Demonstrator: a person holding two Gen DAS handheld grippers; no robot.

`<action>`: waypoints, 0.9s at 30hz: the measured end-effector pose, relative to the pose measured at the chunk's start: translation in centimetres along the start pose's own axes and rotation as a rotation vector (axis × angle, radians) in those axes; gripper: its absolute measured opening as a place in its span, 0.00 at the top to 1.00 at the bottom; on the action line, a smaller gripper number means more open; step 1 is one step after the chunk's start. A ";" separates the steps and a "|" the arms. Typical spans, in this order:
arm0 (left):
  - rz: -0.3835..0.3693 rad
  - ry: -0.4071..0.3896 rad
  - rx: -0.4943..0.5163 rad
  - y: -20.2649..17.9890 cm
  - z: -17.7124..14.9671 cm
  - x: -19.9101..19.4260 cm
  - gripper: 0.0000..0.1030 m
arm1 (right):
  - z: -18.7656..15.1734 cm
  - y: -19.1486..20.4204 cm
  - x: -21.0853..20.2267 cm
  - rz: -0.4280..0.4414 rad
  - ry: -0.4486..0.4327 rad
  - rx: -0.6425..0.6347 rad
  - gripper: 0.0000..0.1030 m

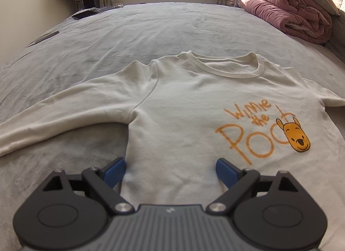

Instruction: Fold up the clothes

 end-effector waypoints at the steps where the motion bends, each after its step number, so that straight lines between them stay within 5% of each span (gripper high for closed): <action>1: 0.001 -0.001 0.001 0.0 0.0 0.0 0.11 | 0.1 -0.2 0.1 -0.002 0.000 0.004 0.93; 10: 0.002 -0.003 0.006 0.0 -0.1 0.0 0.10 | 2.4 -0.6 -1.1 -0.060 -0.103 -0.050 0.96; 21: -0.008 0.007 -0.004 0.1 -0.1 0.1 0.10 | 3.8 -3.1 -2.1 -0.015 -0.078 0.087 0.96; 27: -0.025 0.009 -0.047 1.5 0.7 -0.5 0.10 | 1.4 -1.2 -0.8 0.123 0.156 0.134 0.90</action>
Point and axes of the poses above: each gripper's, at about its wrist camera, not at the fingertips, and x roughly the way its jaws point, y to its left, z to its top, the point moved 9 cm from there along x, roughly the way its jaws point, and after that the axes turned 9 degrees about y, right-handed, at the moved point
